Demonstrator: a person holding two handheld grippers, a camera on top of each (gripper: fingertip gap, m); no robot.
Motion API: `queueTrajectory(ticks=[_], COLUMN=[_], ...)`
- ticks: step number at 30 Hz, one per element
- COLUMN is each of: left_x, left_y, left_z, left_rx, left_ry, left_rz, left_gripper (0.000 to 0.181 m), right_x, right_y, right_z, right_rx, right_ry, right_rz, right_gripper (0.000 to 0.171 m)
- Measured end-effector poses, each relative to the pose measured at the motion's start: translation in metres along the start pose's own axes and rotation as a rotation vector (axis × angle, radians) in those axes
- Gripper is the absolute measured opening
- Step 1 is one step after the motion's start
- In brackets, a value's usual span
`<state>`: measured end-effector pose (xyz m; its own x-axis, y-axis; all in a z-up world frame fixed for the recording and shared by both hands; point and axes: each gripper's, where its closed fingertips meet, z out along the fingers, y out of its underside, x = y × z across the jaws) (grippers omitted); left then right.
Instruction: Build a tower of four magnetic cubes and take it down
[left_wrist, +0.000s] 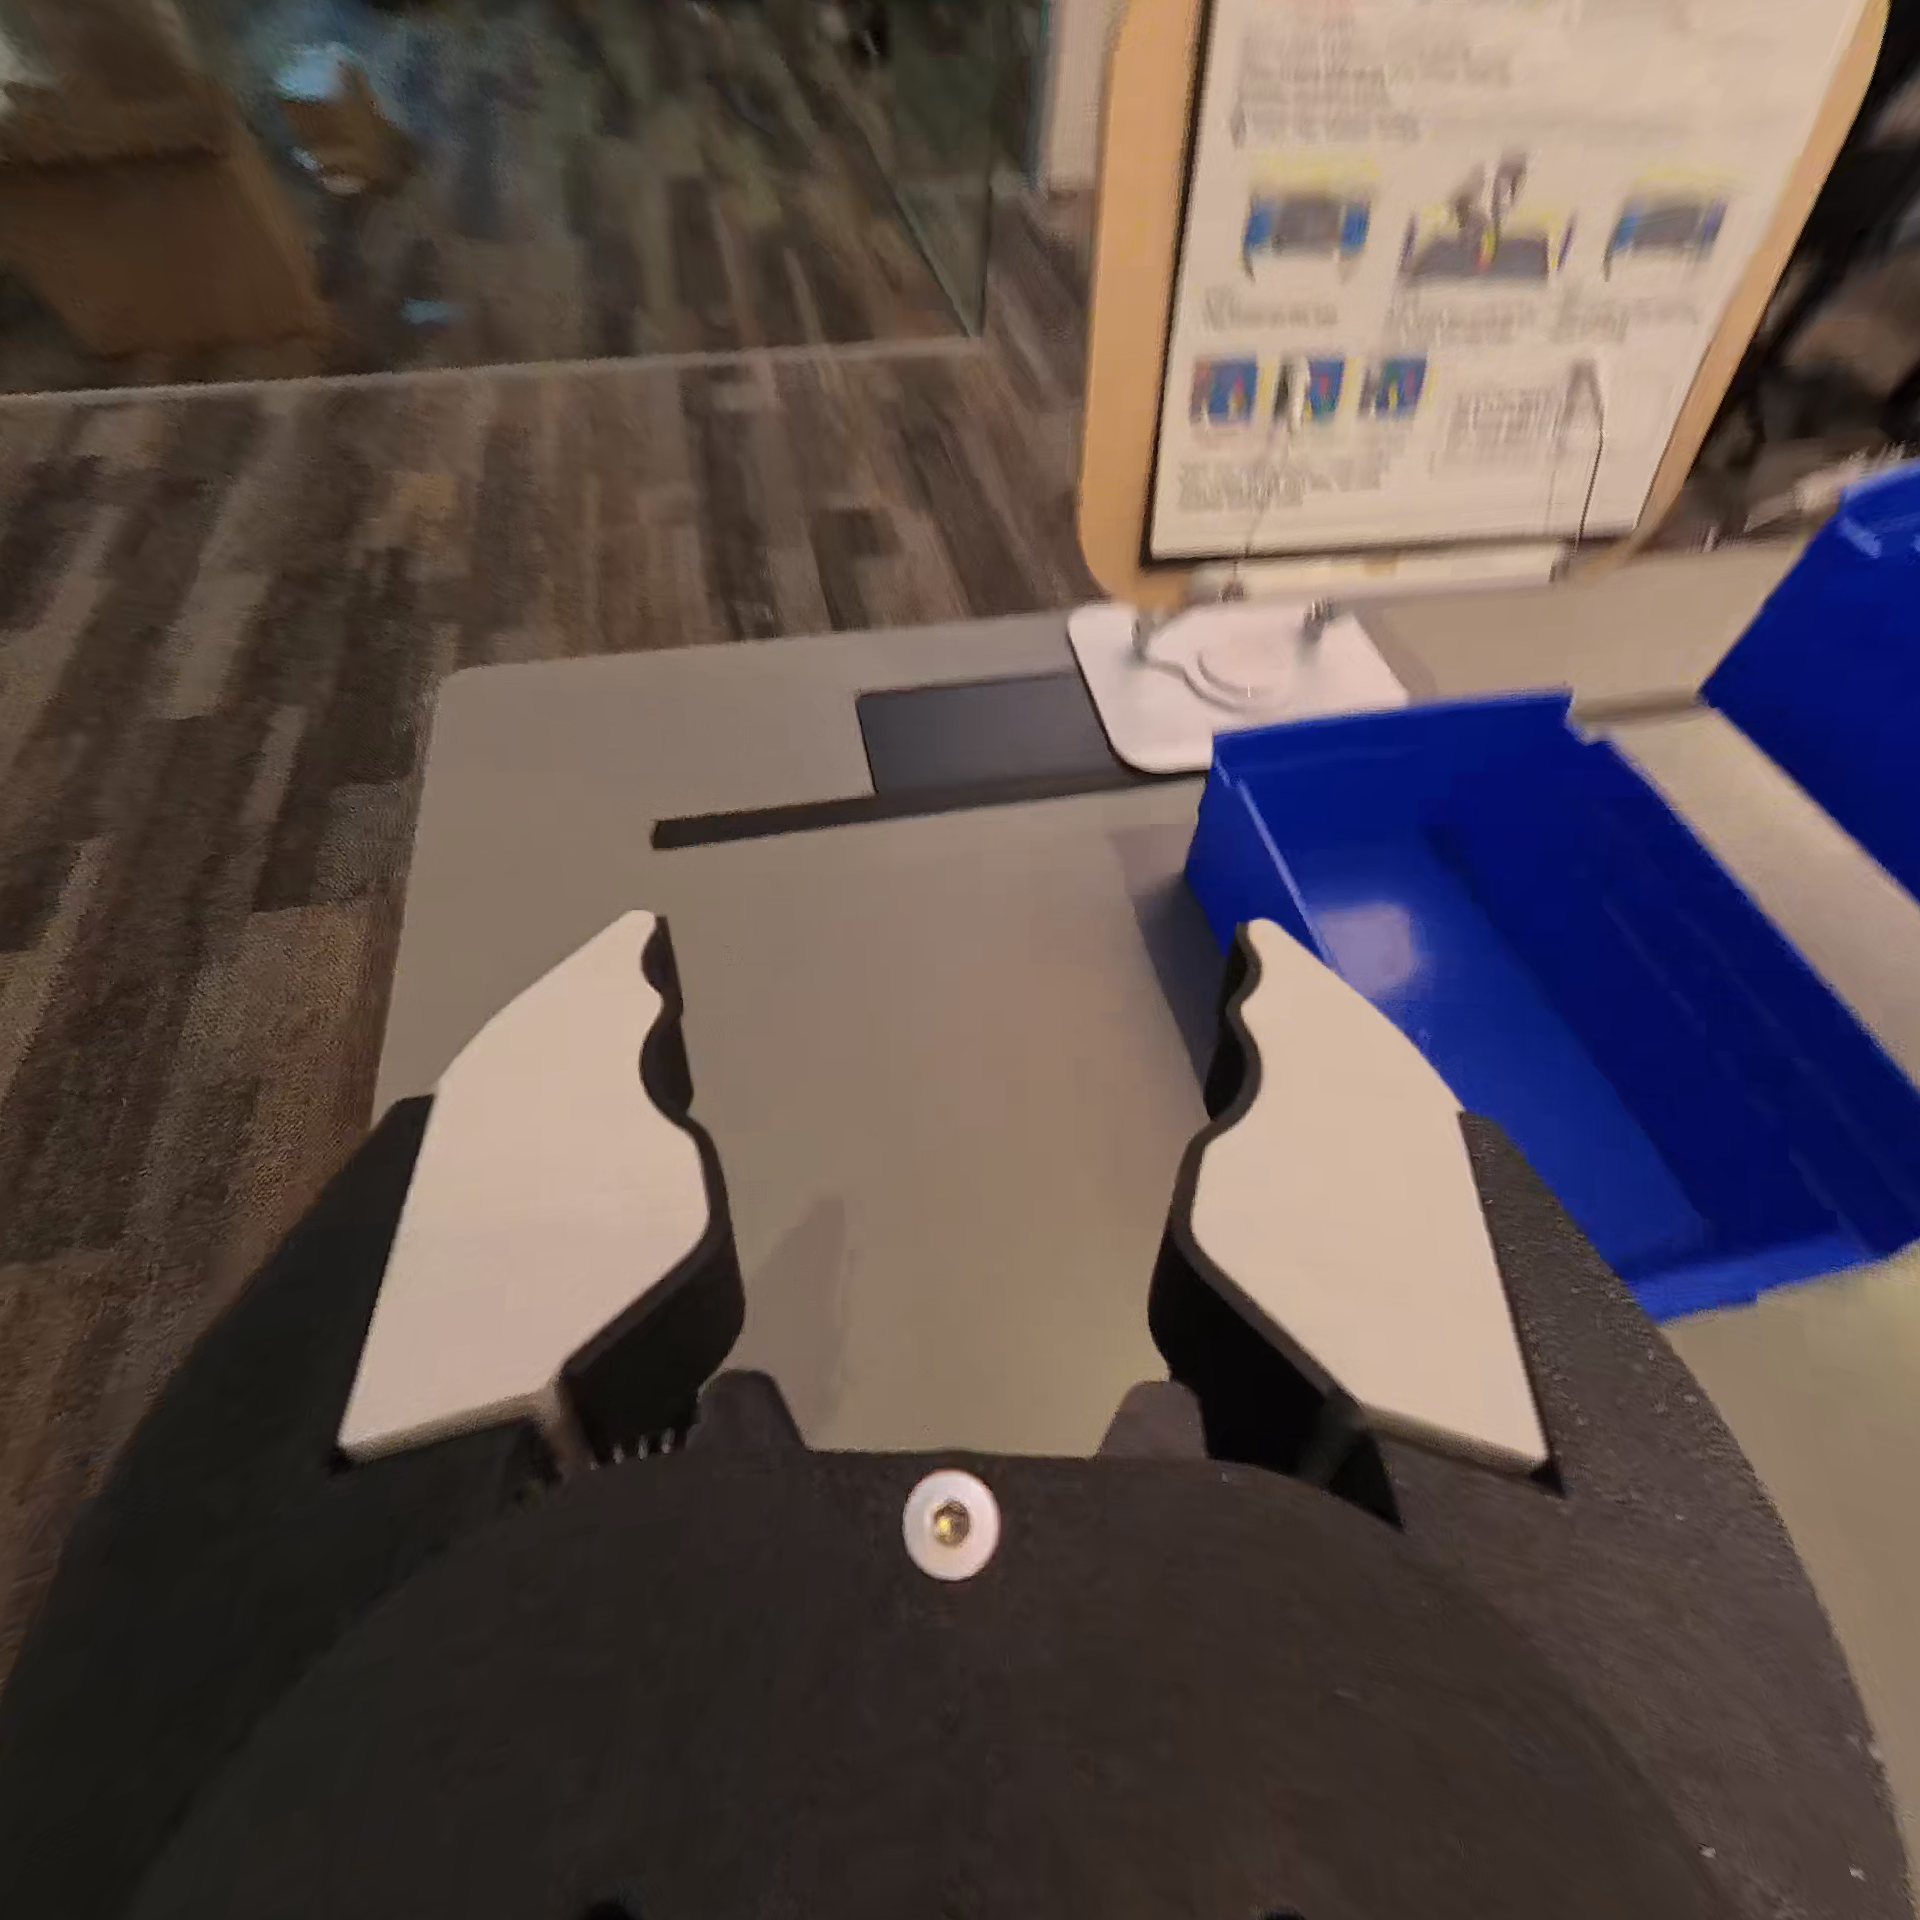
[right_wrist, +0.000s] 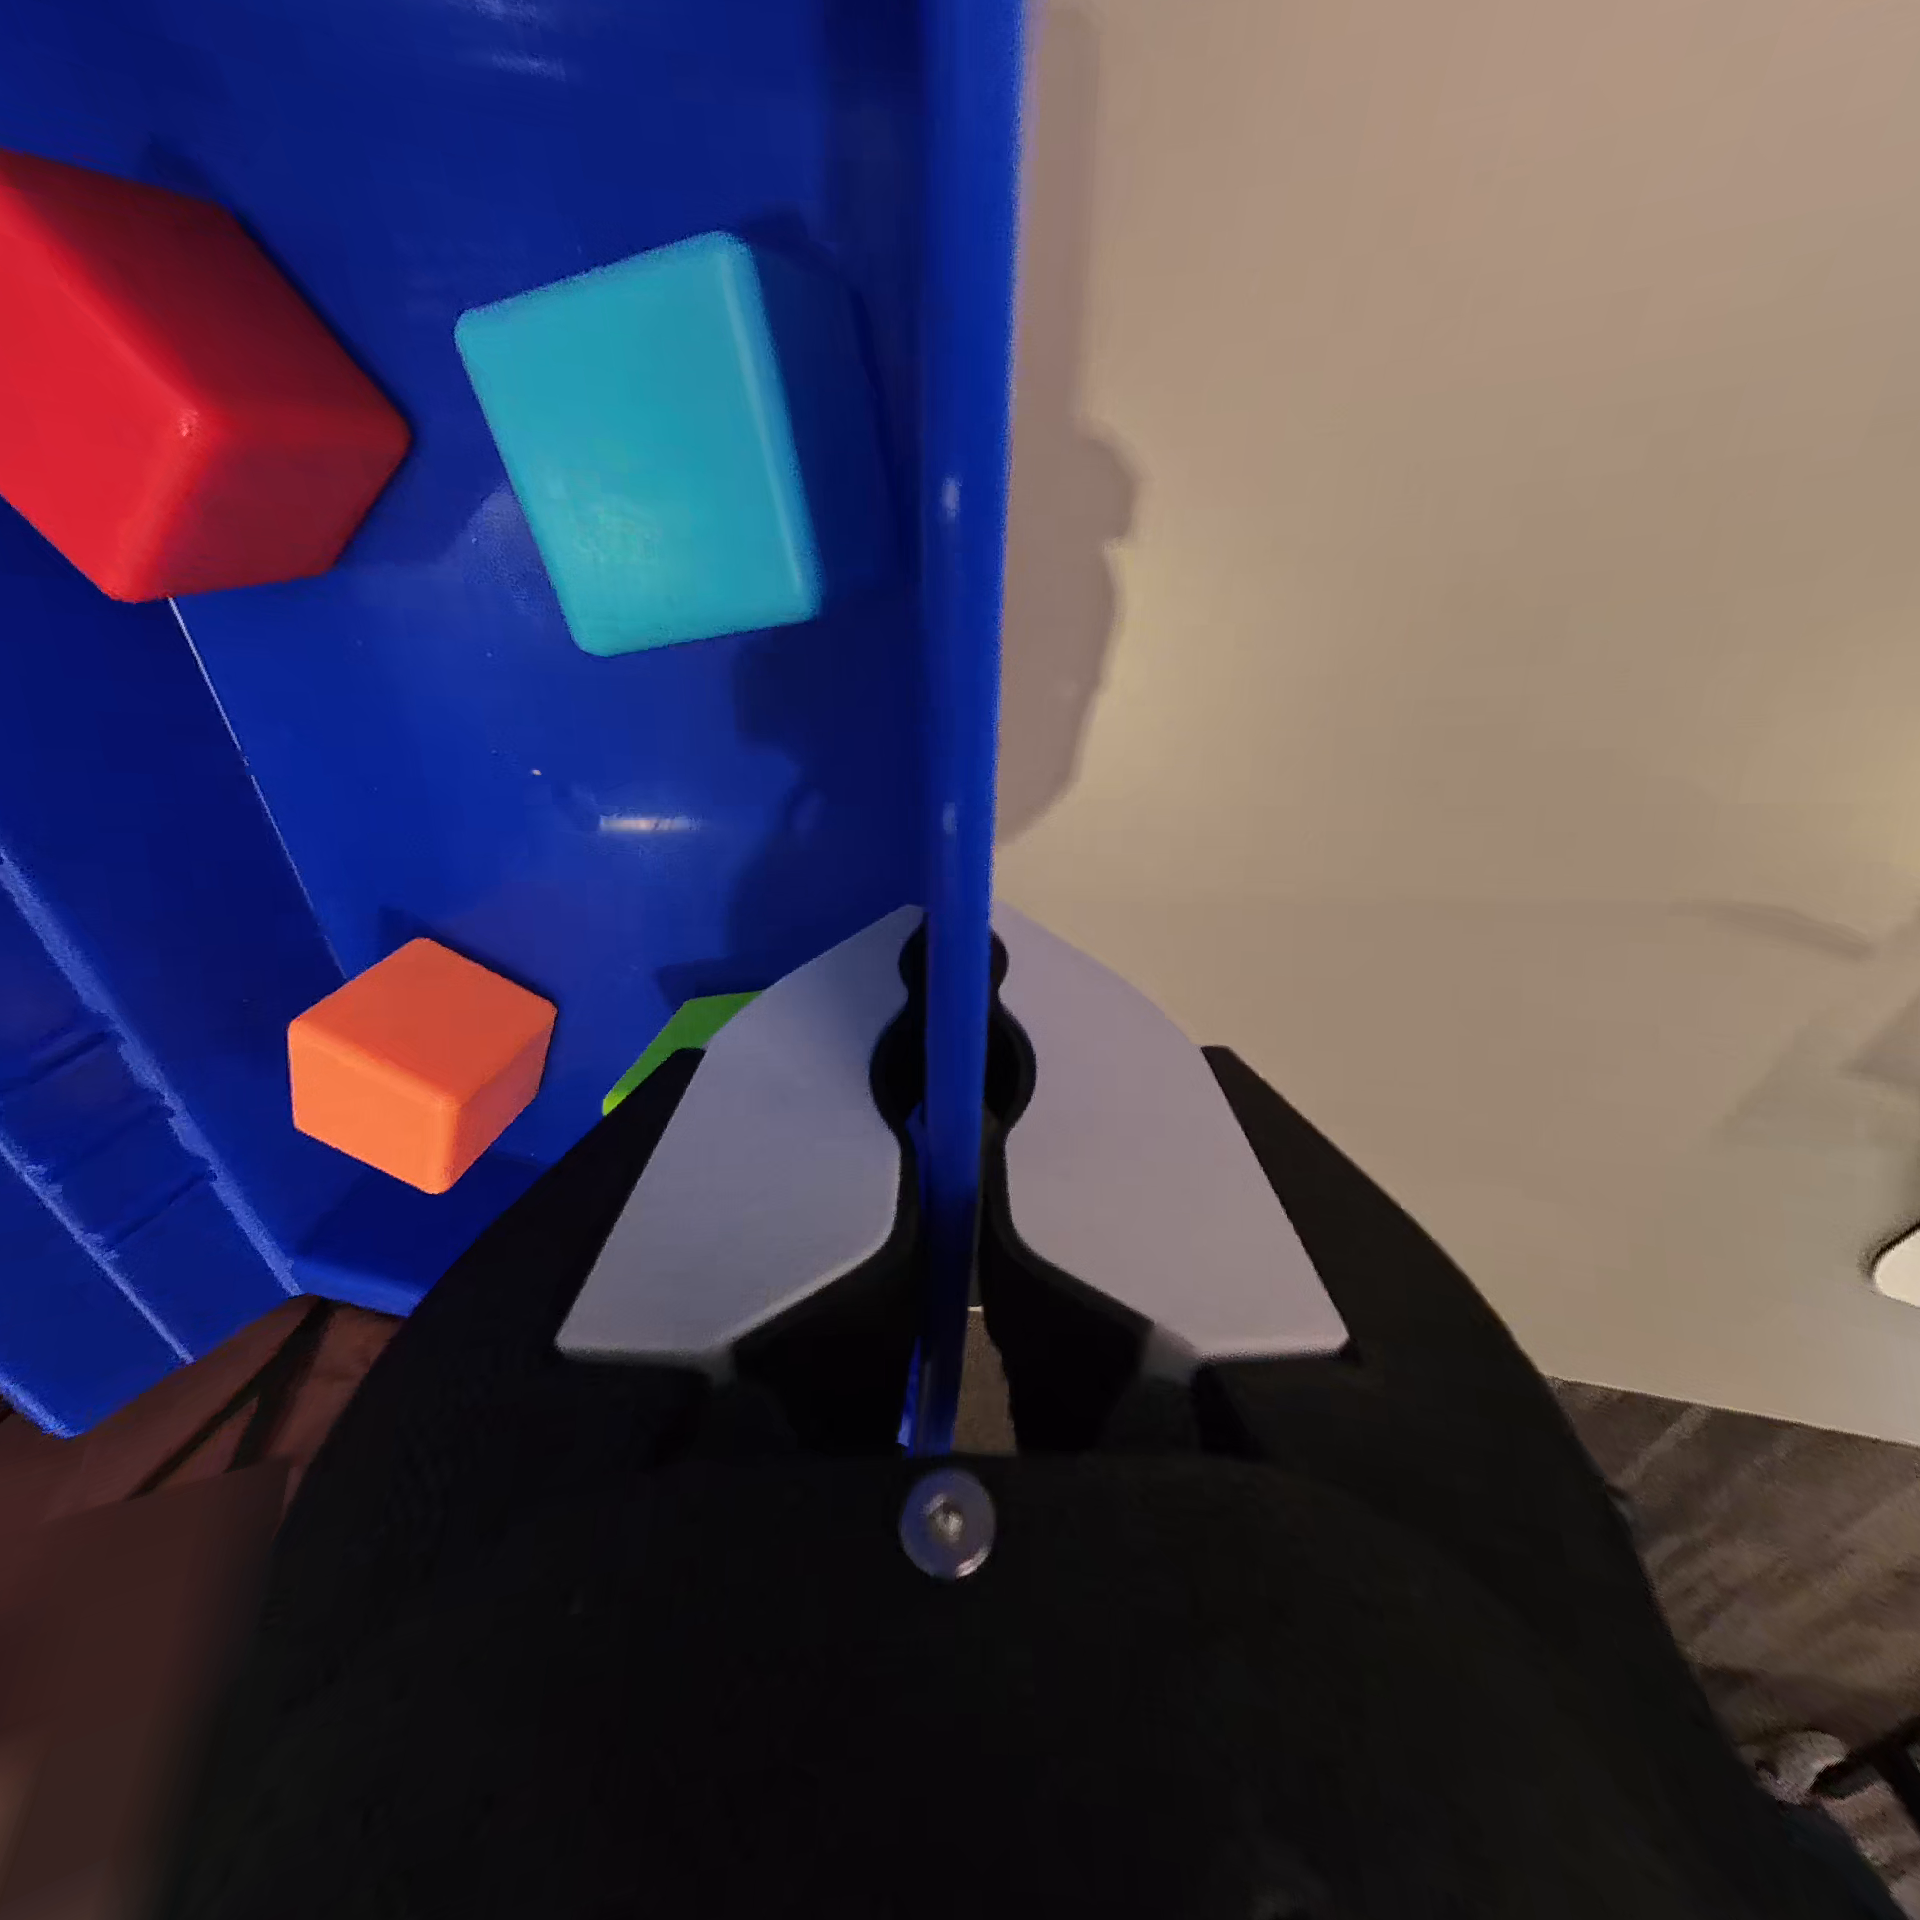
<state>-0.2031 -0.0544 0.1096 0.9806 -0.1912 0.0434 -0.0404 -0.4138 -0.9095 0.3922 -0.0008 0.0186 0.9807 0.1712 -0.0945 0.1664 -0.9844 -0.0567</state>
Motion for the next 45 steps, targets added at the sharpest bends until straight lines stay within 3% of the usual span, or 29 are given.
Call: queueTrajectory(ticks=[5,12,22,32,45], left_x=[-0.024,-0.062,-0.137,-0.145,-0.136], left_y=[-0.019,-0.034,-0.003,0.000,0.007], left_z=[-0.023,-0.062,-0.095,-0.106,-0.081], left_rx=[0.180,0.415,0.332,0.319,0.235], left_ry=[0.006,-0.127,-0.499,-0.587,-0.499], left_rz=[-0.115,-0.164,-0.201,-0.153,-0.144], left_gripper=[0.098,0.090,0.090,0.092,0.094], right_x=[-0.101,-0.258,-0.427,-0.502,-0.517], right_y=[-0.036,-0.076,-0.103,-0.106,-0.096], right_z=[-0.025,-0.006,0.035,0.085,0.165], right_rx=[0.012,-0.042,-0.081,-0.081,-0.051], right_ry=[-0.065,-0.169,-0.226,-0.221,-0.214], right_rz=[-0.137,-0.355,-0.508,-0.509,-0.383], right_gripper=[0.006,0.006,0.007,0.007,0.006])
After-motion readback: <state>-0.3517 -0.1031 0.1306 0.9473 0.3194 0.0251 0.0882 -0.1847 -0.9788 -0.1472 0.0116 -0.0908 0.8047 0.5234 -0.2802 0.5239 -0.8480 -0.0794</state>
